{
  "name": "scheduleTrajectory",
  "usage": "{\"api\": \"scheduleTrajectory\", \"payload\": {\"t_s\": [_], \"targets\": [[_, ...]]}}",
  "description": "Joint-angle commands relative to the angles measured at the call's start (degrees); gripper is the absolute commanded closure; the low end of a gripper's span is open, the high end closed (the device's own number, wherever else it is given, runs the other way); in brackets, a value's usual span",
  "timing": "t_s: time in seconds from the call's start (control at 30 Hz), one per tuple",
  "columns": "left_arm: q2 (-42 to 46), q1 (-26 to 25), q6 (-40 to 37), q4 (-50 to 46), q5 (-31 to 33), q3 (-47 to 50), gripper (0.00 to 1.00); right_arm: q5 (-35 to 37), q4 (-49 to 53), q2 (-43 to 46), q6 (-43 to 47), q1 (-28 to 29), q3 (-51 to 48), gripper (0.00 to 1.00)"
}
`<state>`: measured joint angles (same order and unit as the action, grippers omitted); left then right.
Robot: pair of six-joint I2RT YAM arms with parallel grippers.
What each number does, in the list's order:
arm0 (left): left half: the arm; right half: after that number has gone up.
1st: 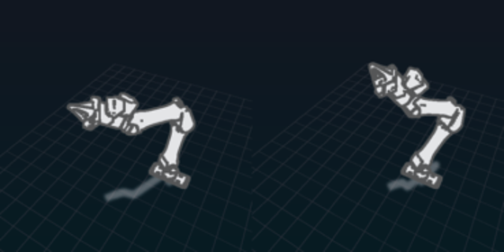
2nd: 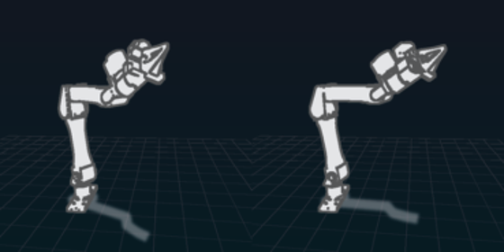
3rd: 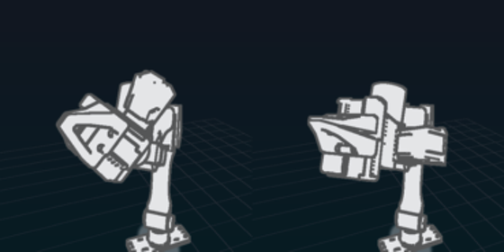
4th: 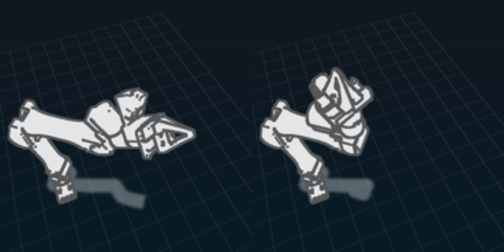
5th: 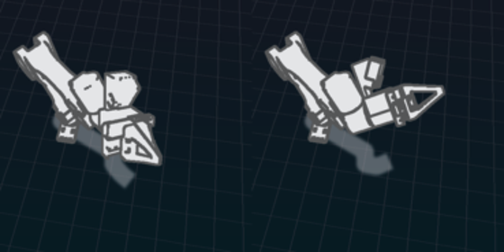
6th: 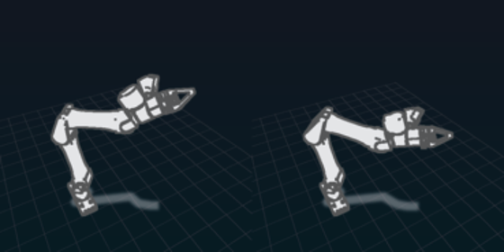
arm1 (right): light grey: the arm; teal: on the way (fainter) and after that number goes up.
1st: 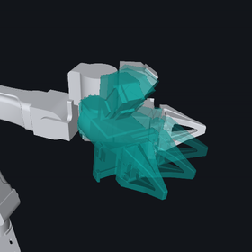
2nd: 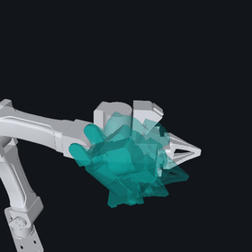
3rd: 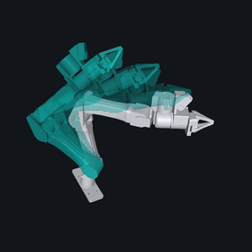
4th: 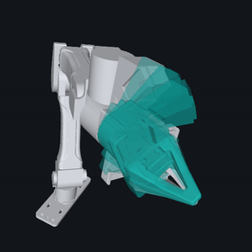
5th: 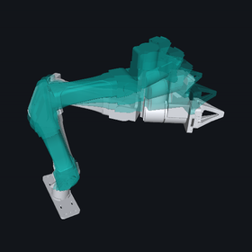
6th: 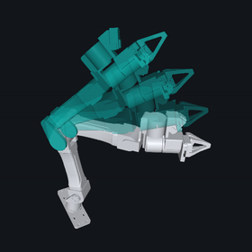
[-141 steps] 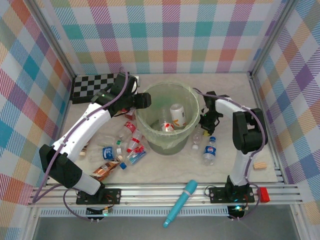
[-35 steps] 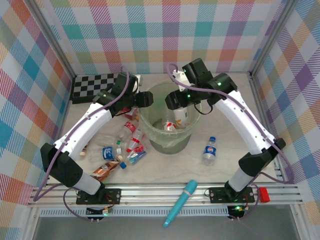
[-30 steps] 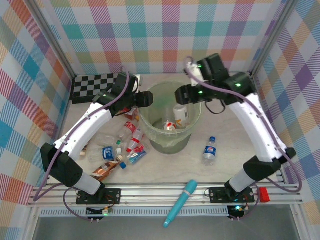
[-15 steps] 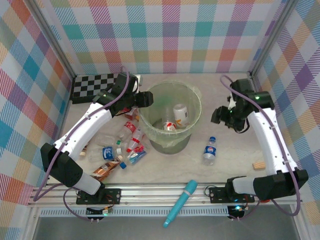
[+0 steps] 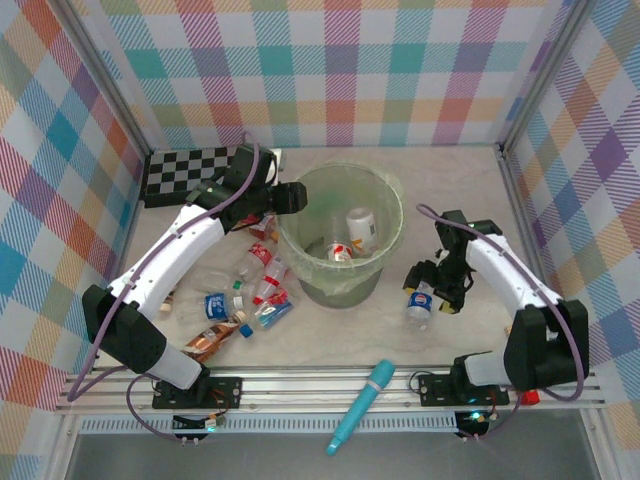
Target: Put the plastic bottles in the bin
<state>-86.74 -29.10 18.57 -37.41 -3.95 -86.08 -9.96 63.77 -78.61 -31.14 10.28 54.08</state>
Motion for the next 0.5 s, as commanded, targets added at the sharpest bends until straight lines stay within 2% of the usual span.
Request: {"api": "scheduleTrajectory", "payload": {"t_s": [0.0, 0.47], "targets": [[-1.95, -0.25, -0.49, -3.29, -0.47, 0.92, 0.39, -2.30, -5.56, -2.46, -0.86, -0.10, -2.03, 0.14], [-2.91, -0.25, -0.48, -3.02, -0.49, 0.70, 0.39, -3.23, -15.31, -11.31, 0.45, -0.17, -5.66, 0.11]]}}
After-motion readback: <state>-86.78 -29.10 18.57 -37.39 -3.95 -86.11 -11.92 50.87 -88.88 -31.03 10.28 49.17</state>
